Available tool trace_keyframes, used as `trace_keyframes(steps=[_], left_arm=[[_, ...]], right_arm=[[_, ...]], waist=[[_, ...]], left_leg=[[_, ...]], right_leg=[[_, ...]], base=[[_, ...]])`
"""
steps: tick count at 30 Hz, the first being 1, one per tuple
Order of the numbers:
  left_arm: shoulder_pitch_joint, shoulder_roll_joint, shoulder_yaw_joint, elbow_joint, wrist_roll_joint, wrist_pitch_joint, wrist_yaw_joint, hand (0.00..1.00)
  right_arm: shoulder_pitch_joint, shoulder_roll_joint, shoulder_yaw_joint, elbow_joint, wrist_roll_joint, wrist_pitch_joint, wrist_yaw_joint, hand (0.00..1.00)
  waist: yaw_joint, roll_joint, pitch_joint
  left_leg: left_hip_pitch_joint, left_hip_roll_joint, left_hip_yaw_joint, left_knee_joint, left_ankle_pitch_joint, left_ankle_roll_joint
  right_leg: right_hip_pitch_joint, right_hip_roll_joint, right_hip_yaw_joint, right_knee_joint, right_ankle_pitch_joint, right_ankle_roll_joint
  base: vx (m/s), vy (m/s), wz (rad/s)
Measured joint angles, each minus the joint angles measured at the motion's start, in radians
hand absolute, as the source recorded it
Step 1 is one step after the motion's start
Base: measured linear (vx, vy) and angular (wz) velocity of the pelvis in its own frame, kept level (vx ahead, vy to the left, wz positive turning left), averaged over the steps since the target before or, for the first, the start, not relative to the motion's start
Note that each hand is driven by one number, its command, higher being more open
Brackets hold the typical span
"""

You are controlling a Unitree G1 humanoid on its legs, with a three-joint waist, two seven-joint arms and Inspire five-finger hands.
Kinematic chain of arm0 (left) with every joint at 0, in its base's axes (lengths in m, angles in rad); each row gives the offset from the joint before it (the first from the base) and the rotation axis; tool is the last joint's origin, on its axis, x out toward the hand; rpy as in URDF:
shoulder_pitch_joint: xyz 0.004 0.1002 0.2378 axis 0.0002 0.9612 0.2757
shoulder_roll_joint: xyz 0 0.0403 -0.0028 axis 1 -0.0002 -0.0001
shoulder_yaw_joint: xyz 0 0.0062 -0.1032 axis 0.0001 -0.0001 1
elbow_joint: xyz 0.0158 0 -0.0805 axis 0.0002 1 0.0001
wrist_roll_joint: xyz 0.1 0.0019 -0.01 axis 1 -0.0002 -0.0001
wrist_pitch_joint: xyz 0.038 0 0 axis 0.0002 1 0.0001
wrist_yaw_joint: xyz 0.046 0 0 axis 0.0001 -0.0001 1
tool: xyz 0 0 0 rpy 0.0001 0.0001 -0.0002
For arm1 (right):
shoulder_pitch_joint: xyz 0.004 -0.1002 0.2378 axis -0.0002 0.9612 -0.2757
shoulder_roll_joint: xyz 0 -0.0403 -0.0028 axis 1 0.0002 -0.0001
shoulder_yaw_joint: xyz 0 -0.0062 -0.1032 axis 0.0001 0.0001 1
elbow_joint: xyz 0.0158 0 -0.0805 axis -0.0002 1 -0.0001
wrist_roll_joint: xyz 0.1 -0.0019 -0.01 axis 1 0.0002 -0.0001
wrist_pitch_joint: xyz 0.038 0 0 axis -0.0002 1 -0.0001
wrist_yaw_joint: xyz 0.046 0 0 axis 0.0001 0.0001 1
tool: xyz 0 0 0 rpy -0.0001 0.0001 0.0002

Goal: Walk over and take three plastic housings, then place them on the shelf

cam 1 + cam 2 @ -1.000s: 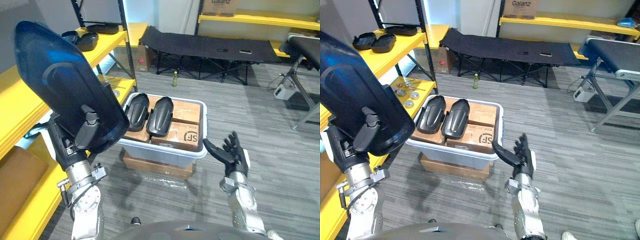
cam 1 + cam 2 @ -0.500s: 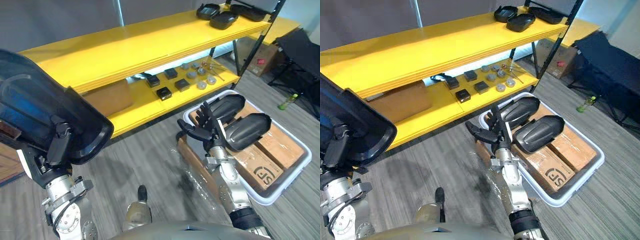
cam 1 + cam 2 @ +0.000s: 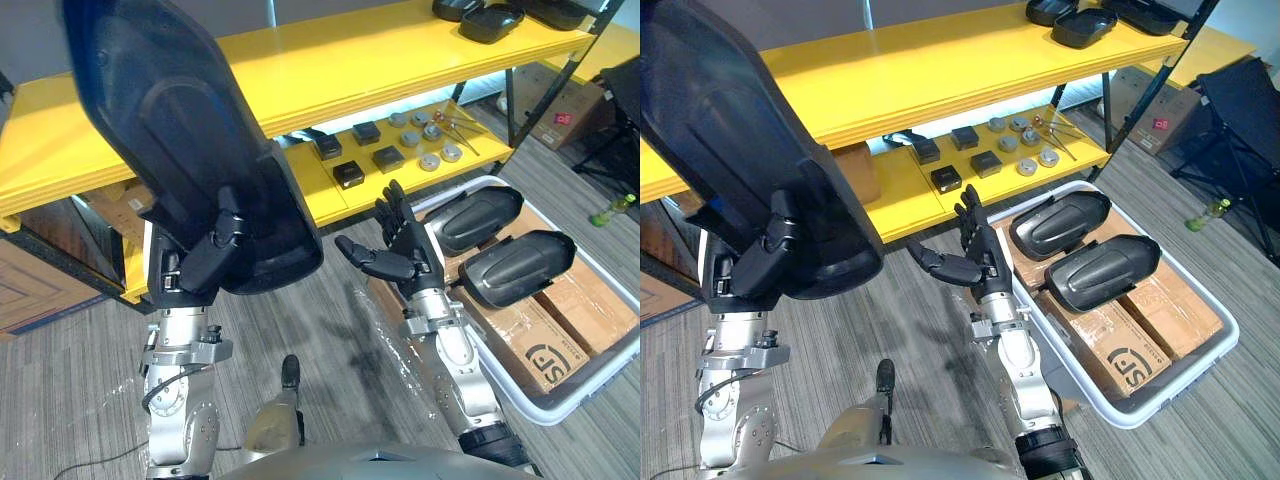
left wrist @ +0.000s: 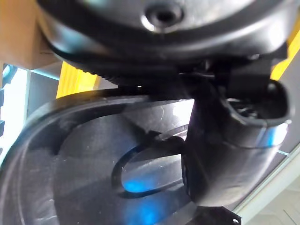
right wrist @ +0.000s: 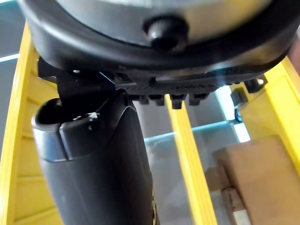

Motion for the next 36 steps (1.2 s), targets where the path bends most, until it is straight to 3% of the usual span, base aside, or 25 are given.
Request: trace_keyframes(steps=[2,4,5,7,8,9,10,11,12,13,14,15,17,18,19,20,23,24,25,27,29,30,34,36], left_arm=[[0.001,0.002,-0.019,0.0,-0.005,0.0,-0.011,0.0],[0.0,0.005,-0.017,-0.002,0.003,0.0,-0.006,0.0],[0.006,0.007,-0.013,-0.002,0.003,0.0,-0.005,0.0],[0.01,0.018,-0.005,-0.002,0.004,0.002,-0.005,0.0],[0.01,0.023,0.0,-0.007,0.007,0.003,-0.008,0.0],[0.01,0.032,0.006,-0.014,0.007,0.005,-0.018,0.0],[-0.016,0.039,0.023,-0.014,0.007,0.01,-0.025,0.0],[-0.03,0.04,0.026,-0.014,0.007,0.017,-0.027,0.0],[-0.043,0.041,0.036,-0.015,0.009,0.022,-0.027,0.0],[-0.042,0.043,0.048,-0.017,0.009,0.022,-0.021,0.0],[-0.042,0.044,0.058,-0.018,0.012,0.022,-0.009,0.0],[-0.047,0.049,0.077,-0.026,0.022,0.021,0.026,0.0],[-0.058,0.052,0.103,-0.032,0.03,0.021,0.084,0.0],[-0.059,0.061,0.113,-0.032,0.031,0.021,0.118,0.0],[-0.061,0.07,0.113,-0.032,0.032,0.022,0.143,0.0],[-0.064,0.071,0.111,-0.032,0.034,0.022,0.152,0.0],[-0.084,0.074,0.088,-0.031,0.047,0.022,0.192,0.0],[-0.084,0.077,0.082,-0.031,0.049,0.022,0.202,0.0],[-0.084,0.081,0.077,-0.029,0.051,0.023,0.209,0.0],[-0.087,0.086,0.076,-0.019,0.051,0.019,0.209,0.0],[-0.067,0.068,0.078,-0.007,0.047,0.026,0.216,0.0],[-0.056,0.067,0.082,-0.006,0.043,0.027,0.224,0.0],[-0.056,0.064,0.076,0.012,0.065,0.064,0.225,0.0],[-0.065,0.063,0.077,0.058,0.086,0.079,0.218,0.0]], right_arm=[[0.008,-0.02,-0.023,0.0,0.023,0.0,0.006,1.0],[0.004,-0.016,-0.04,-0.003,0.089,0.0,0.034,1.0],[0.004,-0.014,-0.041,-0.005,0.087,-0.001,0.036,1.0],[0.004,0.004,-0.041,-0.006,0.086,-0.011,0.037,1.0],[0.004,0.015,-0.045,-0.008,0.086,-0.022,0.036,1.0],[0.006,0.025,-0.047,-0.018,0.086,-0.029,0.026,1.0],[0.007,0.029,-0.049,-0.029,0.086,-0.052,0.011,1.0],[0.008,0.035,-0.053,-0.029,0.086,-0.058,0.008,1.0],[0.005,0.043,-0.065,-0.029,0.082,-0.06,0.005,1.0],[0.006,0.049,-0.069,-0.029,0.079,-0.061,0.0,1.0],[0.006,0.052,-0.072,-0.029,0.077,-0.062,-0.004,1.0],[-0.001,0.062,-0.07,-0.029,0.075,-0.074,-0.007,1.0],[-0.022,0.061,-0.071,-0.029,0.074,-0.086,-0.011,1.0],[-0.042,0.06,-0.076,-0.03,0.074,-0.086,-0.018,1.0],[-0.061,0.058,-0.088,-0.034,0.074,-0.086,-0.026,1.0],[-0.069,0.056,-0.096,-0.039,0.075,-0.086,-0.03,1.0],[-0.082,0.025,-0.135,-0.102,0.068,-0.088,-0.047,1.0],[-0.083,0.016,-0.144,-0.112,0.048,-0.088,-0.05,1.0],[-0.083,0.005,-0.157,-0.116,0.04,-0.09,-0.045,1.0],[-0.086,-0.022,-0.169,-0.114,0.041,-0.095,-0.041,1.0],[-0.106,-0.069,-0.177,-0.11,0.042,-0.095,-0.027,1.0],[-0.124,-0.083,-0.185,-0.111,0.047,-0.096,-0.014,1.0],[-0.145,-0.102,-0.239,-0.111,0.112,-0.096,0.038,1.0],[-0.14,-0.102,-0.27,-0.111,0.14,-0.096,0.063,1.0]], waist=[[0.001,0.011,0.018],[0.008,0.005,0.044],[0.008,0.012,0.049],[0.007,-0.012,0.056],[0.009,-0.026,0.06],[0.013,-0.029,0.062],[-0.001,-0.026,0.06],[-0.005,-0.038,0.06],[-0.005,-0.045,0.064],[-0.003,-0.045,0.064],[-0.004,-0.044,0.064],[-0.007,-0.043,0.064],[-0.016,-0.039,0.065],[-0.019,-0.035,0.067],[-0.019,-0.029,0.065],[-0.022,-0.025,0.063],[-0.033,-0.01,0.052],[-0.045,-0.01,0.052],[-0.052,-0.024,0.04],[-0.051,-0.038,0.014],[-0.04,0.027,-0.012],[-0.041,0.048,-0.023],[-0.05,0.056,-0.025],[-0.057,0.068,-0.018]], left_leg=[[-0.023,0.001,0.0,0.064,-0.044,-0.009],[-0.085,0.001,0.029,0.273,-0.134,0.017],[-0.105,0.005,0.034,0.359,-0.192,-0.007],[-0.111,-0.012,0.05,0.434,-0.255,0.002],[-0.124,-0.019,0.059,0.489,-0.289,0.017],[-0.128,-0.036,0.086,0.626,-0.384,0.06],[-0.119,-0.058,0.086,0.656,-0.46,0.062],[-0.114,-0.071,0.081,0.656,-0.47,0.061],[-0.09,-0.085,0.08,0.64,-0.478,0.071],[-0.059,-0.09,0.08,0.611,-0.481,0.078],[-0.036,-0.092,0.078,0.589,-0.48,0.089],[-0.005,-0.094,0.075,0.557,-0.481,0.11],[0.033,-0.095,0.07,0.515,-0.484,0.119],[0.069,-0.094,0.069,0.477,-0.479,0.116],[0.098,-0.092,0.069,0.449,-0.474,0.11],[0.107,-0.089,0.068,0.439,-0.475,0.108],[0.13,-0.097,0.019,0.419,-0.487,0.087],[0.146,-0.102,-0.008,0.417,-0.494,0.075],[0.166,-0.111,-0.039,0.419,-0.512,0.047],[0.168,-0.113,-0.07,0.45,-0.568,0.028],[0.159,-0.047,-0.09,0.484,-0.612,0.005],[0.164,-0.018,-0.095,0.475,-0.617,-0.007],[0.156,0.021,-0.076,0.541,-0.579,-0.051],[0.059,0.058,-0.025,0.807,-0.517,-0.043]], right_leg=[[-0.002,-0.008,-0.002,0.031,-0.014,-0.01],[-0.007,-0.051,0.018,0.069,-0.043,0.003],[-0.005,-0.052,0.035,0.107,-0.069,0.012],[0.001,-0.092,0.044,0.149,-0.108,-0.003],[0.008,-0.117,0.041,0.149,-0.117,-0.014],[0.016,-0.138,0.053,0.179,-0.121,-0.026],[-0.053,-0.178,0.106,0.393,-0.094,-0.065],[-0.105,-0.207,0.132,0.494,-0.057,-0.113],[-0.184,-0.243,0.169,0.635,0.073,-0.172],[-0.221,-0.254,0.198,0.69,0.195,-0.175],[-0.242,-0.256,0.219,0.718,0.256,-0.174],[-0.293,-0.249,0.242,0.78,0.209,-0.163],[-0.366,-0.208,0.239,0.774,0.105,-0.142],[-0.397,-0.158,0.235,0.68,0.05,-0.125],[-0.422,-0.099,0.236,0.537,0.032,-0.117],[-0.433,-0.07,0.243,0.452,0.037,-0.109],[-0.493,0.014,0.32,0.159,0.099,-0.03],[-0.49,0.02,0.33,0.116,0.136,-0.034],[-0.47,0.026,0.347,0.056,0.23,-0.056],[-0.436,0.036,0.347,0.011,0.336,-0.08],[-0.413,0.095,0.307,0.0,0.318,-0.109],[-0.404,0.121,0.291,-0.011,0.308,-0.124],[-0.34,0.154,0.259,-0.063,0.288,-0.149],[-0.269,0.168,0.251,-0.097,0.267,-0.167]], base=[[-0.07,-0.028,0.04],[-0.04,0.05,-0.25],[0.0,0.052,-0.31],[0.04,0.068,-0.14],[0.12,0.157,-0.18],[0.21,0.221,0.05],[0.21,0.209,0.17],[0.2,0.176,0.44],[0.19,0.151,0.23],[0.22,0.155,0.06],[0.21,0.146,-0.04],[0.25,0.158,-0.01],[0.26,0.144,0.02],[0.24,0.084,0.01],[0.24,0.068,0.07],[0.23,0.032,0.19],[0.26,-0.03,0.52],[0.36,-0.129,0.96],[0.24,-0.143,0.83],[0.33,-0.281,0.65],[0.31,-0.237,0.23],[0.27,-0.187,0.11],[0.2,-0.165,0.16],[0.15,-0.077,0.15]])
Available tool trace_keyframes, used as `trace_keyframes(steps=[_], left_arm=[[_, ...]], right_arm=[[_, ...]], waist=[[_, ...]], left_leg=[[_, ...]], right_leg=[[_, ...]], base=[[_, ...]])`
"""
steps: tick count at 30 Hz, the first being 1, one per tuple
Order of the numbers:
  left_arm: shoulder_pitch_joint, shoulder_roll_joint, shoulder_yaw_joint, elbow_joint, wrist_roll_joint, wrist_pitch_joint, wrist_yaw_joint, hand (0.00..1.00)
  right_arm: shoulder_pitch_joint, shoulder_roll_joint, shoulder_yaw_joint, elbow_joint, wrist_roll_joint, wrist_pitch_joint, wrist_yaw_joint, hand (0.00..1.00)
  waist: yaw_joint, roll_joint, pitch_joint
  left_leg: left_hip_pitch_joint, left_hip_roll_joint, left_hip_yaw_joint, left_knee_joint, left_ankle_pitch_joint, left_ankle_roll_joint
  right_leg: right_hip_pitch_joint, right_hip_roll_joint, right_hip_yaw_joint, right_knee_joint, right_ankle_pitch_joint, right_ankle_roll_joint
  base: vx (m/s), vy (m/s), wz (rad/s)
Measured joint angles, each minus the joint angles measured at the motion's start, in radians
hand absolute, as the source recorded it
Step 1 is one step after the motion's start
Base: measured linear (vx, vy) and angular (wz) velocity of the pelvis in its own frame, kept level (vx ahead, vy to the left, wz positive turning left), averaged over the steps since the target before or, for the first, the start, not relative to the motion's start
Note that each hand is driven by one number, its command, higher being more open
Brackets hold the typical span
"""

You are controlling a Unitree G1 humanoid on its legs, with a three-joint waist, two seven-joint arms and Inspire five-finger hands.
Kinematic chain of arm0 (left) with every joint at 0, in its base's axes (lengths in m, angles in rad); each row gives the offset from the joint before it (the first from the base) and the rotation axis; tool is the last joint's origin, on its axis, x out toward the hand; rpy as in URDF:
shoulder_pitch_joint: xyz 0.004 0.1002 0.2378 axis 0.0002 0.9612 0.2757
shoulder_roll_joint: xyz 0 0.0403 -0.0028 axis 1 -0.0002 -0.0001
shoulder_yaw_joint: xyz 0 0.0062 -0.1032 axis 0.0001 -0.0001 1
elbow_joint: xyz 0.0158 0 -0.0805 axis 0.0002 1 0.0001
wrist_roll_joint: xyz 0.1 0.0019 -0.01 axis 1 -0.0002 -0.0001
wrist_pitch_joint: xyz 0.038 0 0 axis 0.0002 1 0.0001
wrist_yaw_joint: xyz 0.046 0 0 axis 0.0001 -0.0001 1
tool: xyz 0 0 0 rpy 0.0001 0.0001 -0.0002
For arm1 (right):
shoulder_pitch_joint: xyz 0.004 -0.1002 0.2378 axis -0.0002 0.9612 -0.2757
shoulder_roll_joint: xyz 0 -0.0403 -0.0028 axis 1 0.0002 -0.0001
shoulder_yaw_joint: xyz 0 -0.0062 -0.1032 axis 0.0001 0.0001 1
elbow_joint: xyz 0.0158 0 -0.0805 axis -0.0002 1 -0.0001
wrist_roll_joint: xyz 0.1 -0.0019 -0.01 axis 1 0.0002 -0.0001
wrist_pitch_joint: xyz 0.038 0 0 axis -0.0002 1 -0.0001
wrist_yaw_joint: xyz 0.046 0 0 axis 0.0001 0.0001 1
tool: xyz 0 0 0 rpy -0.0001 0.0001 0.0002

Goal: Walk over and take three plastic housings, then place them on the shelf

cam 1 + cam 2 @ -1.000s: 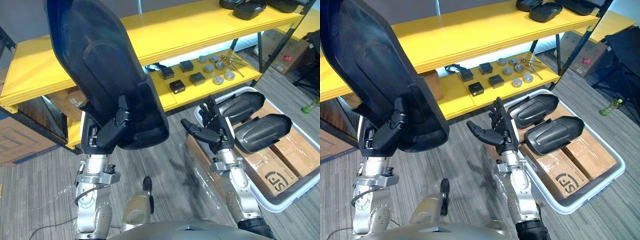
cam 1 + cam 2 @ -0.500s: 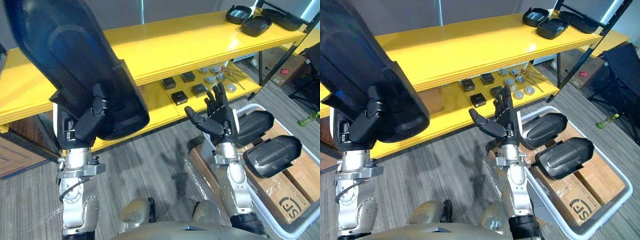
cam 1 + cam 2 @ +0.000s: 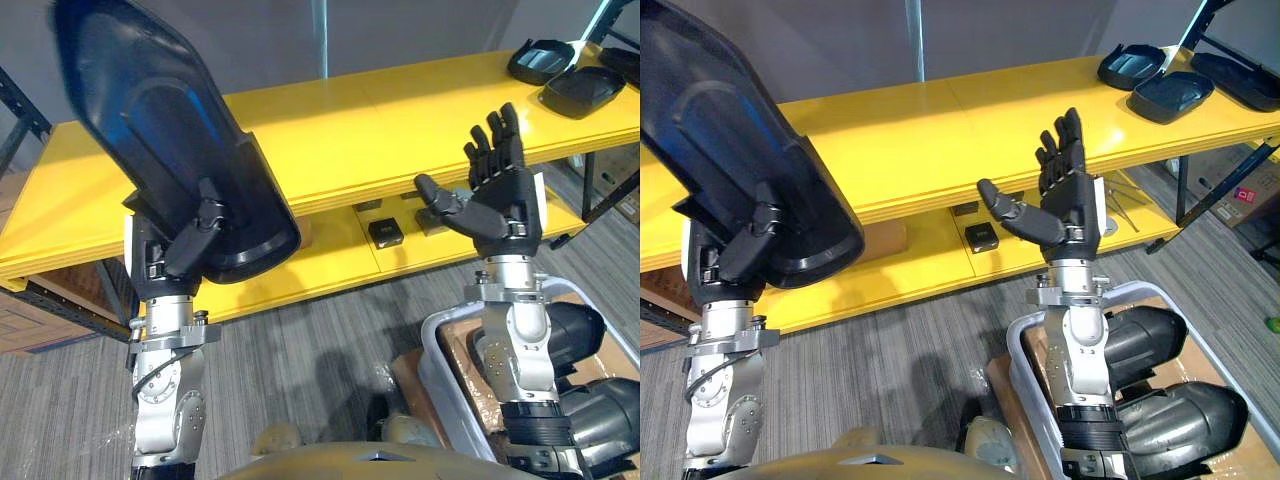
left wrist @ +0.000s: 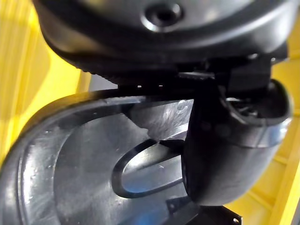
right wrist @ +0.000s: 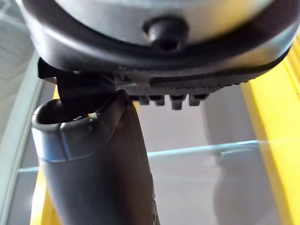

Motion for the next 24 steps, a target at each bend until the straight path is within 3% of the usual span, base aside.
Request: trace_keyframes(steps=[1,2,3,5,6,7,8,10,12,15,19,24], left_arm=[[-0.002,0.0,0.001,0.031,0.001,0.011,-0.007,0.0],[-0.003,0.0,0.001,0.047,0.0,0.011,-0.015,0.0],[-0.005,0.0,0.0,0.061,0.0,0.012,-0.029,0.0],[-0.023,-0.001,-0.008,0.061,0.009,0.012,-0.049,0.0],[-0.047,-0.001,-0.03,0.061,0.011,0.012,-0.059,0.0],[-0.069,0.0,-0.062,0.06,0.023,0.012,-0.062,0.0],[-0.082,0.004,-0.076,0.061,0.029,0.014,-0.067,0.0],[-0.157,0.033,-0.119,0.061,0.033,0.052,-0.088,0.0],[-0.194,0.058,-0.131,0.062,0.039,0.084,-0.093,0.0],[-0.267,0.095,-0.133,0.08,0.07,0.127,-0.064,0.0],[-0.486,0.125,-0.136,0.244,0.108,0.195,0.036,0.0],[-0.685,0.143,-0.135,0.463,0.089,0.294,0.149,0.0]], right_arm=[[0.013,0.0,-0.011,-0.001,0.019,-0.001,0.014,1.0],[0.022,0.0,-0.016,-0.003,0.019,-0.005,0.017,1.0],[0.033,0.0,-0.032,-0.01,0.018,-0.015,0.02,1.0],[0.034,0.001,-0.054,-0.032,0.017,-0.015,0.013,1.0],[0.034,-0.001,-0.071,-0.042,0.015,-0.023,0.004,1.0],[0.035,-0.001,-0.077,-0.042,0.014,-0.024,-0.013,1.0],[0.036,0.003,-0.078,-0.042,0.012,-0.024,-0.02,1.0],[0.037,0.005,-0.066,-0.045,-0.025,-0.021,-0.049,1.0],[0.038,0.013,-0.065,-0.05,-0.023,-0.01,-0.048,1.0],[0.092,0.052,-0.067,-0.11,-0.022,0.003,-0.044,1.0],[0.191,0.098,-0.053,-0.12,-0.013,0.036,-0.014,1.0],[0.253,0.106,-0.027,-0.119,0.019,0.078,0.015,1.0]], waist=[[0.004,0.002,0.003],[0.005,0.003,0.002],[0.003,0.001,-0.001],[-0.016,0.015,-0.01],[-0.022,0.026,-0.016],[-0.018,0.033,-0.02],[-0.019,0.03,-0.021],[-0.021,-0.005,-0.015],[-0.027,-0.02,-0.016],[-0.061,-0.034,-0.017],[-0.113,-0.056,-0.026],[-0.185,-0.058,-0.026]], left_leg=[[-0.045,0.028,0.037,0.12,0.039,-0.001],[-0.051,0.043,0.058,0.117,0.022,0.004],[-0.057,0.07,0.099,0.03,-0.009,0.024],[-0.053,0.072,0.133,-0.224,-0.009,0.028],[-0.037,0.066,0.146,-0.396,0.053,0.012],[0.006,0.052,0.168,-0.488,0.18,-0.008],[0.025,0.035,0.177,-0.517,0.208,0.005],[0.067,-0.013,0.205,-0.598,0.24,0.029],[0.097,-0.034,0.228,-0.639,0.249,0.04],[0.136,-0.065,0.261,-0.685,0.25,0.046],[0.138,-0.082,0.313,-0.72,0.251,0.055],[0.155,-0.085,0.365,-0.74,0.257,0.059]], right_leg=[[0.052,-0.003,-0.01,-0.028,-0.002,-0.003],[0.07,-0.005,-0.015,-0.041,-0.003,-0.003],[0.087,-0.007,-0.02,-0.068,-0.004,0.0],[0.105,-0.021,-0.041,-0.102,0.004,0.013],[0.101,-0.034,-0.049,-0.103,0.008,0.03],[0.103,-0.048,-0.037,-0.101,0.014,0.056],[0.107,-0.061,-0.032,-0.102,0.017,0.068],[0.104,-0.101,-0.015,-0.11,0.027,0.089],[0.11,-0.117,-0.006,-0.12,0.034,0.099],[0.106,-0.136,0.024,-0.125,0.037,0.116],[0.07,-0.146,0.073,-0.135,0.05,0.136],[0.049,-0.142,0.128,-0.136,0.059,0.141]], base=[[0.14,-0.036,0.07],[0.09,-0.02,0.11],[0.12,0.005,0.2],[0.14,0.068,0.33],[0.14,0.156,0.18],[0.15,0.17,0.05],[0.15,0.173,-0.14],[0.12,0.17,-0.12],[0.07,0.14,-0.22],[0.02,0.091,-0.27],[-0.01,0.072,-0.34],[0.0,0.034,-0.35]])
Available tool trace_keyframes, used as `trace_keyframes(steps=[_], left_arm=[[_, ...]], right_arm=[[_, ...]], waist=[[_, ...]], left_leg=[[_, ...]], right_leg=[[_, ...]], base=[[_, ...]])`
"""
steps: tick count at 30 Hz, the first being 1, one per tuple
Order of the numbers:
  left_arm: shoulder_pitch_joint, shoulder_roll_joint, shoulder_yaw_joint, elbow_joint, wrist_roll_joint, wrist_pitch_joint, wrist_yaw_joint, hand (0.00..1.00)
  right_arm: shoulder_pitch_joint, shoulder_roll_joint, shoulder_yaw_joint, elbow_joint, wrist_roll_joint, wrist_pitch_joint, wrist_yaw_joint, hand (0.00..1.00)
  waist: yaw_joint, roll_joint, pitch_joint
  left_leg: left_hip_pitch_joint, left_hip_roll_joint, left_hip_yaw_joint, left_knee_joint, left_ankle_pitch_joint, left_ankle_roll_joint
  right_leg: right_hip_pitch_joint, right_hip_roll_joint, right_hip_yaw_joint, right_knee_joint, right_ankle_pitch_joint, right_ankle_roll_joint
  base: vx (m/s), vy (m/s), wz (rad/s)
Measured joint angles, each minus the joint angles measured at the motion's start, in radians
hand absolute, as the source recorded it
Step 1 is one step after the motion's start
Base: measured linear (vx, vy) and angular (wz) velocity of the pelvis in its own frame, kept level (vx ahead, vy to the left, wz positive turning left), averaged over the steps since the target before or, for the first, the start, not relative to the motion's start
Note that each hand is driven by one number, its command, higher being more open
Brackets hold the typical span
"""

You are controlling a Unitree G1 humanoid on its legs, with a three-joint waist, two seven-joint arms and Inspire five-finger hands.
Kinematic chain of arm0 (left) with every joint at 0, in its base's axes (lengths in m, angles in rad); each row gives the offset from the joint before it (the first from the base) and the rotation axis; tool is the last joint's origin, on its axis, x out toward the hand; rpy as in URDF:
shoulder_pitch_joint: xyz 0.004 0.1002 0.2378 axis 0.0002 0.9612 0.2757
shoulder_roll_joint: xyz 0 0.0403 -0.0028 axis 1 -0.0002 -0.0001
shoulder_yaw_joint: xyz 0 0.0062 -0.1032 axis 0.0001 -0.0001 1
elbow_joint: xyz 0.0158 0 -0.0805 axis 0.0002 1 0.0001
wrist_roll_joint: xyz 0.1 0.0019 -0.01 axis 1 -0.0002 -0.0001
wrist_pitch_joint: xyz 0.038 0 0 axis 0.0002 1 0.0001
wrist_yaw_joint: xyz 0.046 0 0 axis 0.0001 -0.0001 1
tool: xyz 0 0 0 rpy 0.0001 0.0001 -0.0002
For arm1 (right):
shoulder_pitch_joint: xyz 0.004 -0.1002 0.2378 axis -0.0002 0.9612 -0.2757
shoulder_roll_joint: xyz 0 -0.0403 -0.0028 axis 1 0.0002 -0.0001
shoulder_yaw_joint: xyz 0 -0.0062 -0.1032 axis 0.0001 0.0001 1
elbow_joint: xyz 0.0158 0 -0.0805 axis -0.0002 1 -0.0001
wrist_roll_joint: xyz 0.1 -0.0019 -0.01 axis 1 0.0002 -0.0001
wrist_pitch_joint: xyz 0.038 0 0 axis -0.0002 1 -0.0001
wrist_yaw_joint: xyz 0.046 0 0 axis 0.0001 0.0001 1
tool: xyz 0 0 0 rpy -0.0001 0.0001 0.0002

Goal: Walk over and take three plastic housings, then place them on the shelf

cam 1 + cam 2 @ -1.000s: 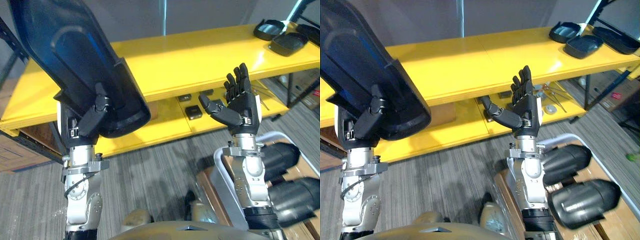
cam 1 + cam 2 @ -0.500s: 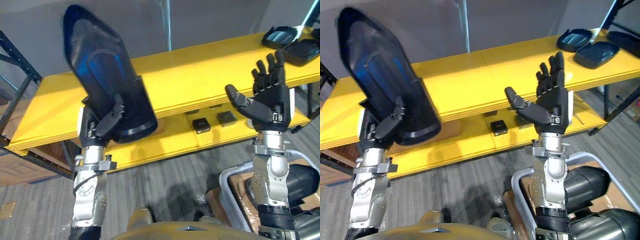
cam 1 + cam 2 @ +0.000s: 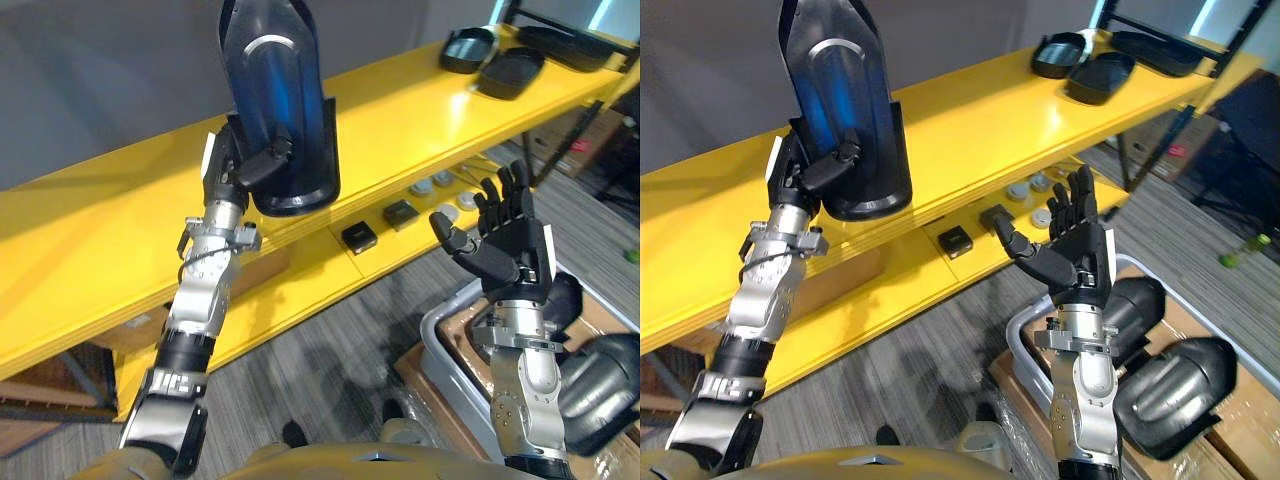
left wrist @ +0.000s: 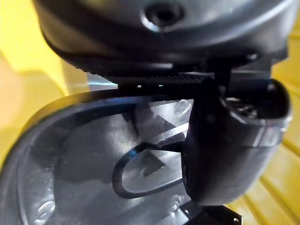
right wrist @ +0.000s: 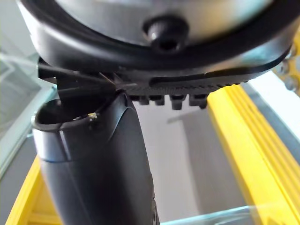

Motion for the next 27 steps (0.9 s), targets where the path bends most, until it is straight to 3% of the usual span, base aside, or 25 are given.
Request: trace_keyframes(steps=[6,8,13,17,19,22,27], left_arm=[[-0.183,0.1,0.001,0.222,-0.077,0.049,0.106,0.0],[-0.233,0.114,0.002,0.257,-0.116,0.062,0.136,0.0],[-0.345,0.14,0.019,0.298,-0.168,0.075,0.228,0.0],[-0.418,0.142,0.022,0.355,-0.174,0.124,0.323,0.0],[-0.459,0.143,0.032,0.348,-0.204,0.114,0.358,0.0],[-0.487,0.156,0.031,0.343,-0.231,0.128,0.364,0.0],[-0.456,0.156,0.013,0.32,-0.237,0.123,0.368,0.0]], right_arm=[[0.043,0.0,0.021,0.0,0.017,0.06,0.001,1.0],[0.058,0.0,0.022,0.0,0.017,0.082,0.005,1.0],[0.035,-0.001,0.071,-0.001,0.048,0.104,0.019,1.0],[-0.024,-0.036,0.135,-0.005,0.047,0.124,0.015,1.0],[-0.036,-0.043,0.165,-0.026,0.046,0.139,-0.01,1.0],[-0.008,-0.045,0.207,-0.078,0.046,0.139,-0.033,1.0],[0.042,-0.046,0.275,-0.147,0.039,0.132,-0.062,1.0]], waist=[[-0.057,0.002,0.001],[-0.06,0.004,0.007],[-0.08,0.006,0.094],[-0.084,0.007,0.224],[-0.08,0.005,0.289],[-0.082,-0.003,0.323],[-0.078,-0.007,0.327]], left_leg=[[-0.003,0.002,0.046,-0.019,0.002,-0.002],[-0.006,0.001,0.056,-0.026,0.003,-0.003],[-0.08,0.007,0.07,0.037,-0.016,0.005],[-0.19,0.057,0.064,0.228,-0.09,0.012],[-0.247,0.087,0.052,0.308,-0.115,0.016],[-0.264,0.096,0.04,0.345,-0.13,0.021],[-0.264,0.092,0.029,0.345,-0.139,0.01]], right_leg=[[-0.038,0.017,0.054,-0.003,0.009,-0.003],[-0.05,0.02,0.068,-0.003,0.012,-0.004],[-0.109,0.016,0.097,0.002,0.031,-0.001],[-0.17,0.026,0.115,0.054,0.034,-0.004],[-0.214,0.036,0.119,0.108,0.022,-0.008],[-0.242,0.032,0.114,0.185,-0.014,-0.005],[-0.25,0.024,0.104,0.22,-0.038,-0.003]], base=[[0.01,0.003,-0.23],[0.0,-0.003,-0.14],[-0.06,0.009,-0.08],[-0.11,-0.017,-0.09],[-0.12,-0.024,0.0],[-0.11,-0.011,0.13],[-0.06,0.0,0.09]])
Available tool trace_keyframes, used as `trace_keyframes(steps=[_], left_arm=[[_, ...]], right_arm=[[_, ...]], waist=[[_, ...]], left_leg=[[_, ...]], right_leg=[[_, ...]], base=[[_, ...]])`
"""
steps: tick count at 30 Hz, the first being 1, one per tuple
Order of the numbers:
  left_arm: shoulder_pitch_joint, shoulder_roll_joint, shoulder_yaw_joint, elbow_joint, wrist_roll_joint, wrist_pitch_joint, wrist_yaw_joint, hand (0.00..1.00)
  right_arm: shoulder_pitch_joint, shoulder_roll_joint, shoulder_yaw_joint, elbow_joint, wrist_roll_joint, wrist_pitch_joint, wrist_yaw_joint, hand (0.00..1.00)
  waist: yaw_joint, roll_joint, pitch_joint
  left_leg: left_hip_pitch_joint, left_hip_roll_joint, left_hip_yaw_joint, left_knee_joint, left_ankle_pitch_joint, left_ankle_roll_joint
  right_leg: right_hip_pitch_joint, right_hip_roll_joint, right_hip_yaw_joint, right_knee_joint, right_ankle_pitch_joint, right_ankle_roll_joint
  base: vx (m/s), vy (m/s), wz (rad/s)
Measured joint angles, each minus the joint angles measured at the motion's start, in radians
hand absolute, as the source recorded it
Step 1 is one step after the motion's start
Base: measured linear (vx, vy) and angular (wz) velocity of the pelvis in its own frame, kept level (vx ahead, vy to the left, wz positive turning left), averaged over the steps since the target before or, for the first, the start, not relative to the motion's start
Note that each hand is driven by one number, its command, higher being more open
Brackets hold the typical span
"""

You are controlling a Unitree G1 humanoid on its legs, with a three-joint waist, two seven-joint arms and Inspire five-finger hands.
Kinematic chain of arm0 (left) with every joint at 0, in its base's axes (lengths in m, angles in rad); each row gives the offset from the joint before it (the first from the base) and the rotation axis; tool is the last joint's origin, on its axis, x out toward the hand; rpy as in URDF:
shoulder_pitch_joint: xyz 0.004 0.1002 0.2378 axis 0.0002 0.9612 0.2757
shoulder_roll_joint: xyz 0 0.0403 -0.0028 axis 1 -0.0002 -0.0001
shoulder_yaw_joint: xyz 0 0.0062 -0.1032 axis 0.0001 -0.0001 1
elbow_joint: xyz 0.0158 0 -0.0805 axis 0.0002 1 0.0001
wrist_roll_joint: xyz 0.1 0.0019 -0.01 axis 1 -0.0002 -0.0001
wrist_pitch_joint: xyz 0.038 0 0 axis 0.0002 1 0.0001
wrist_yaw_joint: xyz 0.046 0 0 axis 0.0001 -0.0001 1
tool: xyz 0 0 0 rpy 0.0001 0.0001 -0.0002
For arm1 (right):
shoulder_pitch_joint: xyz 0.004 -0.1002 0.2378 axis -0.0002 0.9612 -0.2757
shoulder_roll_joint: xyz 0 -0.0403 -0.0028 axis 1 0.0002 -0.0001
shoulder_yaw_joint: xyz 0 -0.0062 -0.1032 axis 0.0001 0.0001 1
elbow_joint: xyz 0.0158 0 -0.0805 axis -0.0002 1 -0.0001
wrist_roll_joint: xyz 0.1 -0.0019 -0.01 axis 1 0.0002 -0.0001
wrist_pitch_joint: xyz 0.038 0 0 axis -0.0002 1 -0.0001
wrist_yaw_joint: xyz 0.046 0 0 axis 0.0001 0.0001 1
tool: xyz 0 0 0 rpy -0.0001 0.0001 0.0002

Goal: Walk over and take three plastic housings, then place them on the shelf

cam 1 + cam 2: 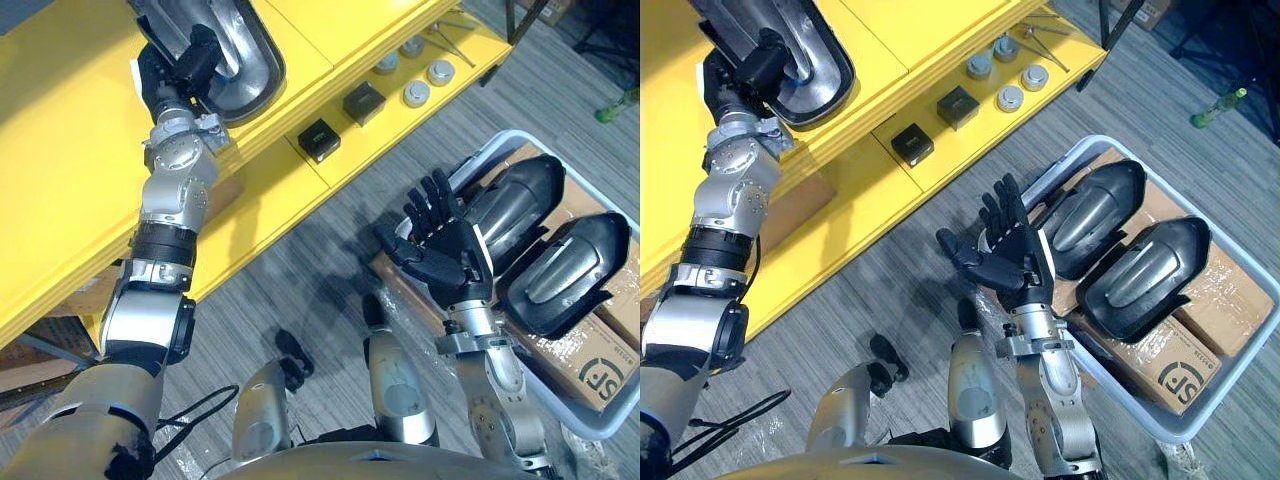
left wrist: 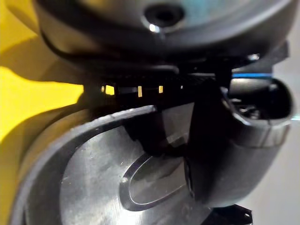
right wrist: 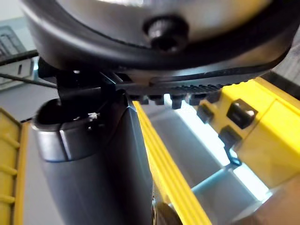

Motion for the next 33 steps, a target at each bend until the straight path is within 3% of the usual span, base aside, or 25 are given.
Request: trace_keyframes(steps=[11,12,24,33], left_arm=[[0.011,0.001,-0.009,-0.009,0.012,-0.001,0.009,0.0],[0.01,0.001,-0.01,-0.007,0.015,-0.001,0.012,1.0],[-0.021,0.018,-0.034,0.036,0.024,-0.001,0.06,1.0],[-0.047,0.025,-0.032,0.049,0.0,-0.001,0.166,1.0]], right_arm=[[0.007,-0.008,0.02,0.01,-0.002,-0.002,-0.07,1.0],[0.007,-0.008,0.021,0.012,-0.002,-0.002,-0.07,1.0],[0.008,-0.008,0.022,0.039,0.0,-0.002,-0.071,1.0],[0.015,-0.009,0.061,0.039,0.016,-0.002,-0.072,1.0]], waist=[[0.003,0.0,0.0],[0.003,0.0,-0.001],[-0.005,-0.001,-0.001],[-0.011,-0.001,-0.001]], left_leg=[[0.018,-0.022,-0.016,-0.076,0.063,0.007],[0.017,-0.022,-0.016,-0.079,0.066,0.007],[0.018,-0.019,-0.013,-0.097,0.078,0.007],[0.016,-0.014,-0.002,-0.096,0.08,0.004]], right_leg=[[-0.005,-0.006,-0.016,-0.001,0.003,-0.002],[-0.002,-0.005,-0.017,-0.01,0.006,0.001],[0.008,0.003,-0.021,-0.051,0.031,0.001],[-0.007,0.01,-0.004,-0.042,0.03,0.0]], base=[[0.0,-0.014,0.04],[0.0,0.0,0.0],[0.0,0.0,0.0],[0.0,-0.002,-0.04]])
